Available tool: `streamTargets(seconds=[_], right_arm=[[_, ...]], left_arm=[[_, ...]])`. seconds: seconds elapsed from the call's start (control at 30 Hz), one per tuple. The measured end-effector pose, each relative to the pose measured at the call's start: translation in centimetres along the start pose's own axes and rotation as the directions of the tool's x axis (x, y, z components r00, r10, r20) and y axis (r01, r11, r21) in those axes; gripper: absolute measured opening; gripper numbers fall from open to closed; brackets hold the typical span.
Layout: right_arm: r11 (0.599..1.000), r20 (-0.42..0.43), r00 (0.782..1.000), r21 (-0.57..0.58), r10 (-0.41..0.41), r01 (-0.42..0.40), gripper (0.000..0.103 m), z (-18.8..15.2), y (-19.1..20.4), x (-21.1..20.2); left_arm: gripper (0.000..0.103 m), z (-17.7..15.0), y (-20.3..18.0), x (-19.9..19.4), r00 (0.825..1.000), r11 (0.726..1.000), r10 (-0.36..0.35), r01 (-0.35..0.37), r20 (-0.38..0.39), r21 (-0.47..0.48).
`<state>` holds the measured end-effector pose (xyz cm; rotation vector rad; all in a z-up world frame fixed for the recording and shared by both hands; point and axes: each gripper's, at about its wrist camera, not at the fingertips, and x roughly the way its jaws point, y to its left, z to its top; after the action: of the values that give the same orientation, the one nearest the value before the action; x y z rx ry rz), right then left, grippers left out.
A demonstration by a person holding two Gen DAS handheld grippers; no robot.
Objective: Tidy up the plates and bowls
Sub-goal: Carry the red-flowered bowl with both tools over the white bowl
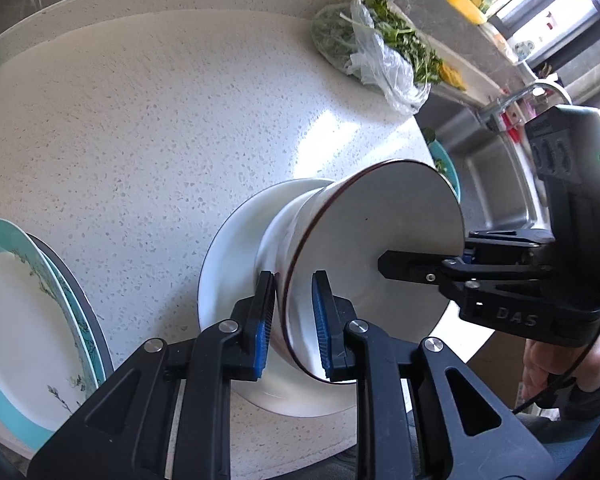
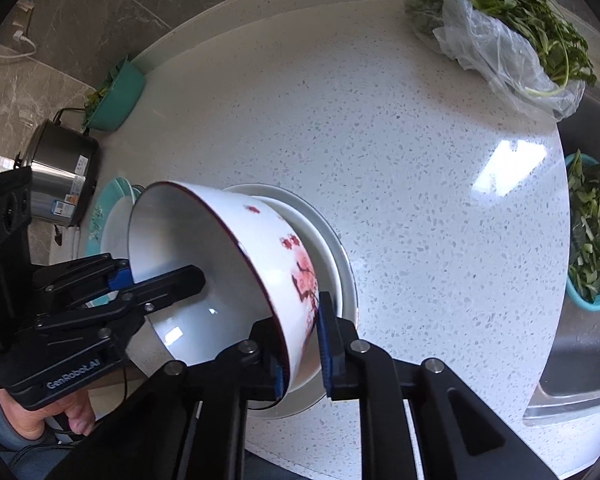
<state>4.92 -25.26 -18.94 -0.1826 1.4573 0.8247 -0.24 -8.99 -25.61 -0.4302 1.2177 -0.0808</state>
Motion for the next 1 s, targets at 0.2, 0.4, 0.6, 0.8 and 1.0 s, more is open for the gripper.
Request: streamTargets(seconds=[0.2,0.4,0.6,0.8,1.0], right_arm=[[0.998,-0.031,0.999,-0.037,-0.045,0.044,0.012,0.6,0.9,0.4],[0.992,-0.059,0.993,-0.079,-0.104,0.099,0.012,0.9,2.0,1.1],[0.984,-0.082,0.986,-0.12,-0.144,0.134,0.011,1.8,3.0,1.8],[0.969,-0.08,0.977,-0.17,-0.196,0.181,0.013,2.2,4.8,2.7],[0.922,-0.026,0.955,-0.27,-0.294,0.277,0.024,1.6,7.6,3.7]], left_arm=[[0.018,-0.6,0.2,-0.5,1.0,1.0,0.002,-0.002,0.026,0.002],[0.026,-1.0,0.8,-1.8,0.996,1.0,-0.004,0.003,0.086,0.002],[0.026,-1.2,1.3,-2.2,0.996,1.0,-0.017,0.018,0.092,-0.008],[0.026,-1.7,2.1,-1.9,0.996,0.999,-0.019,0.021,0.082,-0.024],[0.037,-2.0,2.7,-1.5,0.998,0.999,-0.021,0.023,0.063,-0.038]])
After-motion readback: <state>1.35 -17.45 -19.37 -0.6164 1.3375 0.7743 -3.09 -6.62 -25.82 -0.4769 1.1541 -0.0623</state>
